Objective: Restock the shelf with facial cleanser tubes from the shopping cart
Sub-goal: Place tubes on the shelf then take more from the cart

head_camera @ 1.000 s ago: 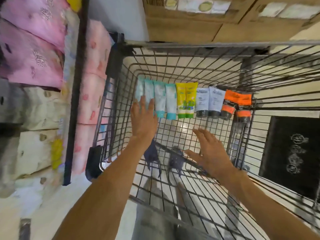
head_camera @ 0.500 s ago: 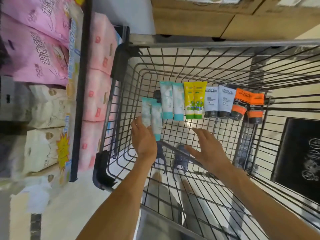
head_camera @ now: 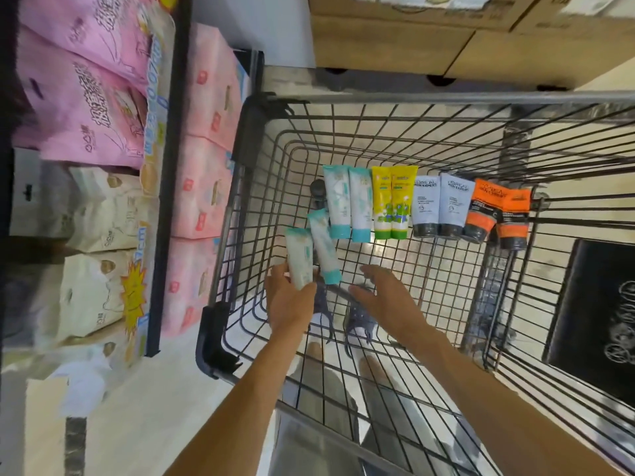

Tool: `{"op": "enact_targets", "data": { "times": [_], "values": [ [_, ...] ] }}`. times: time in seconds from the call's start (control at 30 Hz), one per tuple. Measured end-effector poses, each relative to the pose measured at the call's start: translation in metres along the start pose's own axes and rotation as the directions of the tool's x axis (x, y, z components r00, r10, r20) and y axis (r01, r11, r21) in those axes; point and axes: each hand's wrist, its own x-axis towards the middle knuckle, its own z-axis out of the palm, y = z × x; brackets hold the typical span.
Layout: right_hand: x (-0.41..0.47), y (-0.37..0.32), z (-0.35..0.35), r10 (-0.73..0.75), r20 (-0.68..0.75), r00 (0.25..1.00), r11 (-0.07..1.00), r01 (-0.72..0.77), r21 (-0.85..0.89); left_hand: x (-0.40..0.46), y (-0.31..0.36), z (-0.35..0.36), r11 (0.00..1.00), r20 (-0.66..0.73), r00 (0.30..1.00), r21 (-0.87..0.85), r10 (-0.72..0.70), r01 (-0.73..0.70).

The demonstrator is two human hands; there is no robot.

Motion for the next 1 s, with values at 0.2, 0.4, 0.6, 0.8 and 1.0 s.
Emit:
{"op": "enact_targets", "data": {
  "times": [0.2, 0.4, 0.6, 0.8, 1.0],
  "values": [
    [0.036, -0.024, 0.028, 0.055, -0.081, 0.995, 0.996, -0.049, 0.079, -0.002, -0.008, -0.022, 0.98, 0.053, 0.991, -0.153, -0.123, 0.13],
    [0.062, -0.04, 0.058, 0.126, -0.21, 0.97, 0.979, -0.087, 0.187, 0.001, -0.013, -0.029, 0.985, 0.066, 0.994, -0.141, -0.085, 0.094],
    [0.07, -0.037, 0.075, 0.217, -0.223, 0.95, 0.944, -0.146, 0.295, 0.001, -0.013, -0.031, 0.992, 0.104, 0.993, -0.104, -0.061, 0.072],
    [0.025, -0.016, 0.046, 0.262, -0.065, 0.963, 0.935, -0.237, 0.263, -0.002, -0.01, -0.044, 0.998, 0.183, 0.983, -0.063, 0.0, 0.012],
    [-0.044, -0.005, 0.008, 0.328, -0.095, 0.94, 0.881, -0.269, 0.389, -0.033, 0.012, -0.055, 0.992, 0.273, 0.956, -0.095, 0.105, -0.081]
  ]
}}
